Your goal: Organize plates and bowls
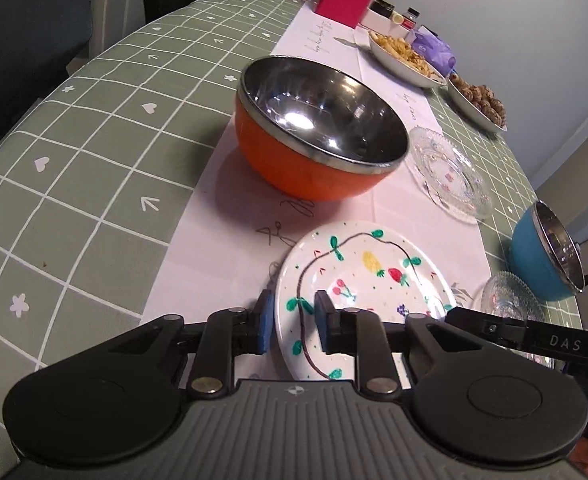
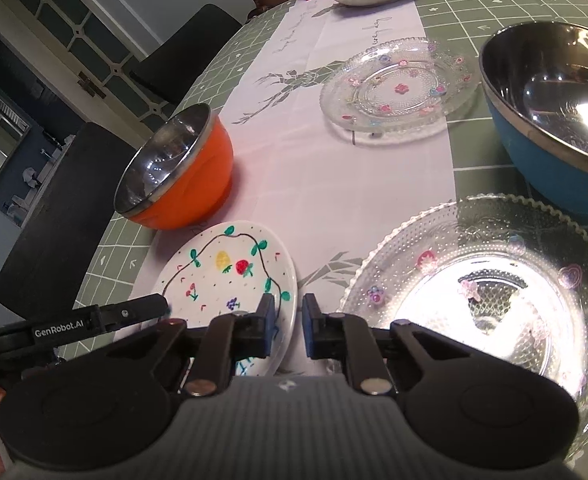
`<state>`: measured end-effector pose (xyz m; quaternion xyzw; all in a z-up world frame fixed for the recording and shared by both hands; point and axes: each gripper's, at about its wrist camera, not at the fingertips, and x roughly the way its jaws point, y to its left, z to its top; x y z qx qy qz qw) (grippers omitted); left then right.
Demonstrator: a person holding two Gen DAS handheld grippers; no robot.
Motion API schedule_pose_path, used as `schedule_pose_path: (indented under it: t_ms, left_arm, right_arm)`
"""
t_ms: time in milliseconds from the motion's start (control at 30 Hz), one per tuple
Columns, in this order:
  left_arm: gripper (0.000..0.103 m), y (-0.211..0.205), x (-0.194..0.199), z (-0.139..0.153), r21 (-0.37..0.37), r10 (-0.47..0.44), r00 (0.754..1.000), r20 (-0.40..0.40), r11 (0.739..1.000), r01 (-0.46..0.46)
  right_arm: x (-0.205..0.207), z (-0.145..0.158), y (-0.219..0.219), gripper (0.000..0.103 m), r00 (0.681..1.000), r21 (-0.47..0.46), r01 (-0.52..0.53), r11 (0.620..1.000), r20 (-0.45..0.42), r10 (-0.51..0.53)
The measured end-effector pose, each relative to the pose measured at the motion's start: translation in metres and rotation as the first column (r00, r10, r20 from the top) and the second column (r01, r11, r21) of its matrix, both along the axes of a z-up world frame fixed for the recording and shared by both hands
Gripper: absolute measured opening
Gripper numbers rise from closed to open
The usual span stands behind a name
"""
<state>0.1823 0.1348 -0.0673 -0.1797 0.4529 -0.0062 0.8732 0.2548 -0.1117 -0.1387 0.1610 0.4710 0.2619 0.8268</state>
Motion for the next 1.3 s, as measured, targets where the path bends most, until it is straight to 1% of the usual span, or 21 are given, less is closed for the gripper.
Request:
schedule_pose_path:
  t_ms: [100, 167, 267, 467, 600, 767, 867, 1033, 1300]
  left_arm:
    - [0.018, -0.003, -0.002, 0.001, 0.025, 0.012, 1.0, 0.003, 1.0, -0.012]
    - [0.017, -0.004, -0.003, 0.002, 0.025, 0.016, 1.0, 0.003, 1.0, -0.016]
    - [0.016, -0.005, -0.007, 0.008, 0.028, 0.019, 1.0, 0.025, 0.999, -0.019]
    - [0.016, 0.001, -0.022, 0.02, -0.006, 0.061, 0.998, 0.025, 0.998, -0.061]
    - [0.016, 0.004, -0.035, 0.025, -0.023, 0.091, 0.996, 0.004, 0.996, -0.091]
    - [0.016, -0.002, -0.056, 0.033, -0.023, 0.079, 0.997, -0.007, 0.997, -0.079]
    - [0.016, -0.007, -0.07, 0.032, -0.023, 0.075, 0.997, -0.021, 0.997, -0.075]
    - [0.016, -0.012, -0.089, 0.027, -0.022, 0.058, 0.997, -0.041, 0.998, -0.059]
    - [0.016, -0.014, -0.101, 0.02, 0.026, 0.061, 0.996, -0.069, 0.998, -0.06]
  right_arm:
    - [-0.002, -0.001, 0.0, 0.007, 1.0, 0.001, 0.004, 1.0, 0.017, -0.004]
    - [-0.002, -0.002, -0.002, 0.006, 1.0, 0.012, 0.014, 1.0, 0.007, -0.014]
    - [-0.003, -0.001, -0.004, 0.006, 1.0, 0.019, 0.023, 1.0, -0.002, -0.023]
    - [-0.014, 0.009, -0.005, 0.006, 0.999, 0.052, 0.029, 0.998, -0.019, -0.029]
    - [-0.029, 0.017, -0.005, 0.005, 0.999, 0.063, 0.025, 0.998, -0.029, -0.023]
    - [-0.054, 0.023, -0.012, 0.005, 0.999, 0.05, 0.019, 0.999, -0.051, -0.016]
    - [-0.07, 0.023, -0.018, 0.005, 0.998, 0.056, 0.023, 0.998, -0.057, -0.02]
    - [-0.094, 0.018, -0.024, 0.005, 0.997, 0.034, 0.032, 0.999, -0.07, -0.03]
    - [-0.119, 0.009, -0.024, 0.006, 0.996, 0.04, 0.002, 0.999, -0.09, 0.002]
